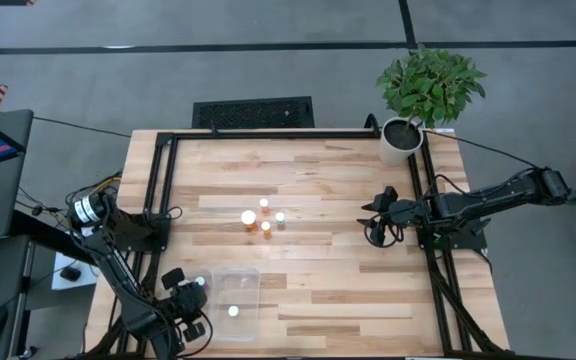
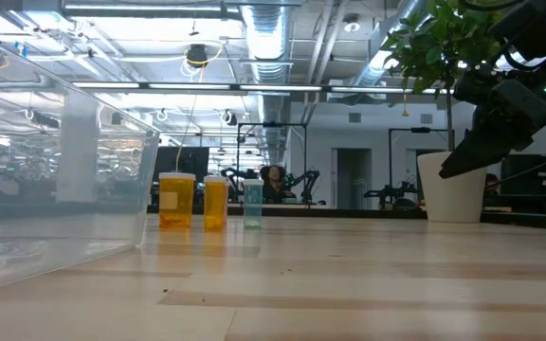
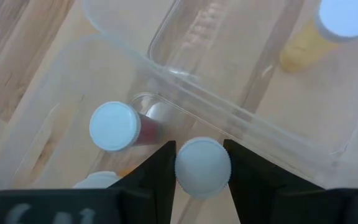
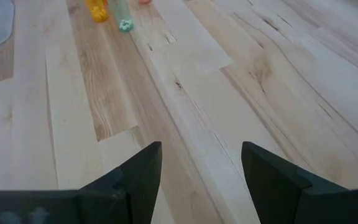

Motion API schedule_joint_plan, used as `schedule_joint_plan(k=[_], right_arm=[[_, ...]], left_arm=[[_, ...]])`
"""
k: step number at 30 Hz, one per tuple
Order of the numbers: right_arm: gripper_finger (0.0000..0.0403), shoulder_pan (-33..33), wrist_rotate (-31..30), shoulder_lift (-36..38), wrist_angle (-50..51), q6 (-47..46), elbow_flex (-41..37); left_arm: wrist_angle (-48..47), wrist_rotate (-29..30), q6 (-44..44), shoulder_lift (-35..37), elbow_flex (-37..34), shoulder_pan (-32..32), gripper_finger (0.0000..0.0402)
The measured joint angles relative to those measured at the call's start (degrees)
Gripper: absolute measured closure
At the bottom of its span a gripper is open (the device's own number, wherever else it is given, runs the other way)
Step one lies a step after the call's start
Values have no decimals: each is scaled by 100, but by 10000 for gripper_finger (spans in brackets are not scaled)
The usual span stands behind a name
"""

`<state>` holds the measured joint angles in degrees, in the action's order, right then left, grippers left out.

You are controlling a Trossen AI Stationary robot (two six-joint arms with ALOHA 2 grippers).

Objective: Pick and place medicine bottles into bin by pill shape (circle, oval)
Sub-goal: Put the bottom small orange pill bottle into the left transparent bin

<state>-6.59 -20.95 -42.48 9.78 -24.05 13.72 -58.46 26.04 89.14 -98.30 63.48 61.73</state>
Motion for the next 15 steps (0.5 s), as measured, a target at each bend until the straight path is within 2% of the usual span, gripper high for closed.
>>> schedule_joint_plan(k=[15], right_arm=[[168,0,2,1,0,0,0]], left_arm=[[39,-10,11,0,0,-7,275]])
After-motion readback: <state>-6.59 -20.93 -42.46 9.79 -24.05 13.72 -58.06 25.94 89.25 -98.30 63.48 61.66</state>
